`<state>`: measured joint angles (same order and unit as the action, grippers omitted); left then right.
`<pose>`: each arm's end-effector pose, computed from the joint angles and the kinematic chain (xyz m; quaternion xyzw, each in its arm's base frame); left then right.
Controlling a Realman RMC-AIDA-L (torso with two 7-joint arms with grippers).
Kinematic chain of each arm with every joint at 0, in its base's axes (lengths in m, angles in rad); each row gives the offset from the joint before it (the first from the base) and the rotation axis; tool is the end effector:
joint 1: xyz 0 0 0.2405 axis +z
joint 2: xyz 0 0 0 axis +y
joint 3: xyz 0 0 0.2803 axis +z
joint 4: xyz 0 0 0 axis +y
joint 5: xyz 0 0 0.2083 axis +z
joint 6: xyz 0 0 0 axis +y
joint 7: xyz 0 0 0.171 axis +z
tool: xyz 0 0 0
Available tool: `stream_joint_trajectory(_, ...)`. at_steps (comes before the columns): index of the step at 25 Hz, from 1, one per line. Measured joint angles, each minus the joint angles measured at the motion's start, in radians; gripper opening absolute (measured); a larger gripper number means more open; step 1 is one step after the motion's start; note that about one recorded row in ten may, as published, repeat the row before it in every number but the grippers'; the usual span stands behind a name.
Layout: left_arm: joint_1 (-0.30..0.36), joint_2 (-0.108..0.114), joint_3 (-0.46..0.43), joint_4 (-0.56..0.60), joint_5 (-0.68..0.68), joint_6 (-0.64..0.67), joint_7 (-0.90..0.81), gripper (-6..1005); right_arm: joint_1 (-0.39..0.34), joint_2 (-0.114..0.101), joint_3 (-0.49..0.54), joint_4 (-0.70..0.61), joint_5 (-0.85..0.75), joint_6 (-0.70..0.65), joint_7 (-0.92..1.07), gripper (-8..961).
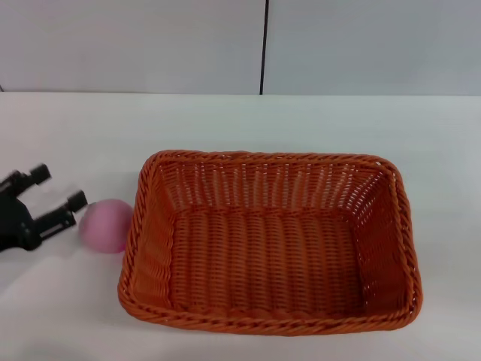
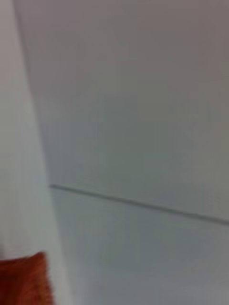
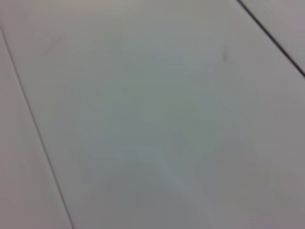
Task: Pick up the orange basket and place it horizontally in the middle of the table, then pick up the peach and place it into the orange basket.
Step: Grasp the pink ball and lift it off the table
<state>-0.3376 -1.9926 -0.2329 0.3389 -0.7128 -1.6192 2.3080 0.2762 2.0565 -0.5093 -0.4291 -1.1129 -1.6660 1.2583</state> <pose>-0.3896 0.2655 0.0053 -0.8535 -0.2614 -0.2855 0.3489 0.3291 0.3070 0.0914 -0.6470 0.2679 0.5880 0.4048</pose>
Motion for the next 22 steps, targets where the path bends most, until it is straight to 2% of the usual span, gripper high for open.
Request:
stream_joint_trajectory(7,0.0,-0.008,0.106,0.01,0.004,0.039,-0.008,845,-0.004,0.003,0.01,0.015,0.003,-0.005,-0.001,475)
stream_joint_trajectory(22,-0.018,-0.031,0.195,0.006,0.005,0.08,-0.024,825,0.005,0.005,0.011,0.041,-0.002,-0.006,-0.001,468)
